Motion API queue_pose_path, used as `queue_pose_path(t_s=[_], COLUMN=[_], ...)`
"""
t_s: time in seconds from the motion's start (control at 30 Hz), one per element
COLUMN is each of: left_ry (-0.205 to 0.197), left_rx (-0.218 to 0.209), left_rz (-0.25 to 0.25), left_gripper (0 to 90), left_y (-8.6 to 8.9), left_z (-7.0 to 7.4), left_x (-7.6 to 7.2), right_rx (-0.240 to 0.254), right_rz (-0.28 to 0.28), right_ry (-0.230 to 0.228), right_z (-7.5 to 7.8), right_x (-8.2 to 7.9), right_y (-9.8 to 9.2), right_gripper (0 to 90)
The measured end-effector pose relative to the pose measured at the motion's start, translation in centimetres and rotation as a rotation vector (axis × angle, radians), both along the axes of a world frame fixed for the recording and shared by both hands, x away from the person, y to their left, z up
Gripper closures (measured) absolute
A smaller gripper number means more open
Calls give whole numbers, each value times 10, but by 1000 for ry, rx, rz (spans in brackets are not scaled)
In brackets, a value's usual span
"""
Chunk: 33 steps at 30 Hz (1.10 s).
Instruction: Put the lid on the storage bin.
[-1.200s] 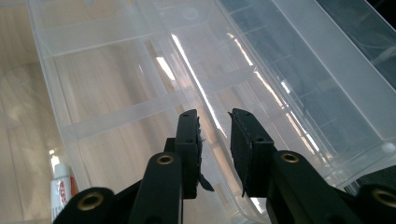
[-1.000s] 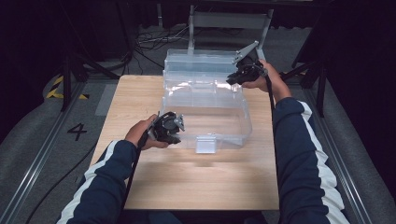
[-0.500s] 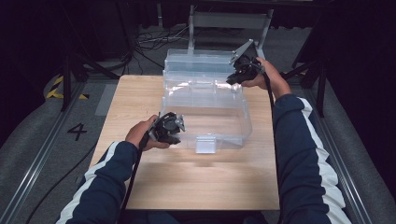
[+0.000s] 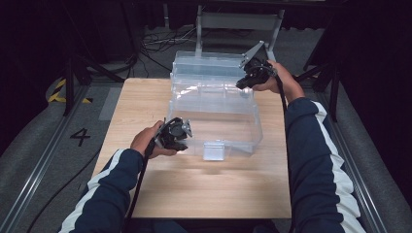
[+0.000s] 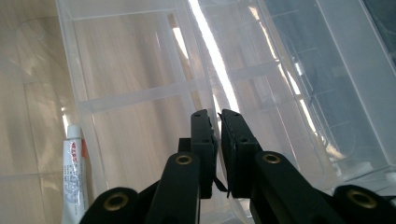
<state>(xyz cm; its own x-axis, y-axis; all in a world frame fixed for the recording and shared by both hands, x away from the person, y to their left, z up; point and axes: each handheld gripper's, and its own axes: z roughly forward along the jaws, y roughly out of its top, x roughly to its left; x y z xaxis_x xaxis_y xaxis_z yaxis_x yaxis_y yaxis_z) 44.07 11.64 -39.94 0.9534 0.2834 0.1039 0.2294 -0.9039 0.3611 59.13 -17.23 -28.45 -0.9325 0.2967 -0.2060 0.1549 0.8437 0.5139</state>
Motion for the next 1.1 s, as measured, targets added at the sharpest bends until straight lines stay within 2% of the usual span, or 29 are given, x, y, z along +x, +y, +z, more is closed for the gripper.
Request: queue_pose_path(t_s=[0.1, 0.57, 0.83, 1.1], left_ry=[-15, 4, -9, 3], left_rx=[-6, -5, -5, 1], left_rz=[7, 31, 37, 36], left_gripper=[760, 746, 743, 738], left_y=[0, 0, 0, -1], left_z=[-1, -1, -2, -2], left_x=[-2, -2, -4, -2], right_rx=[-6, -16, -32, -33], right_rz=[8, 38, 54, 55], right_ry=[-1, -17, -35, -53], right_z=[1, 3, 5, 5], right_x=[-2, -11, -18, -22], right_y=[0, 0, 2, 2], right_gripper=[856, 880, 889, 892])
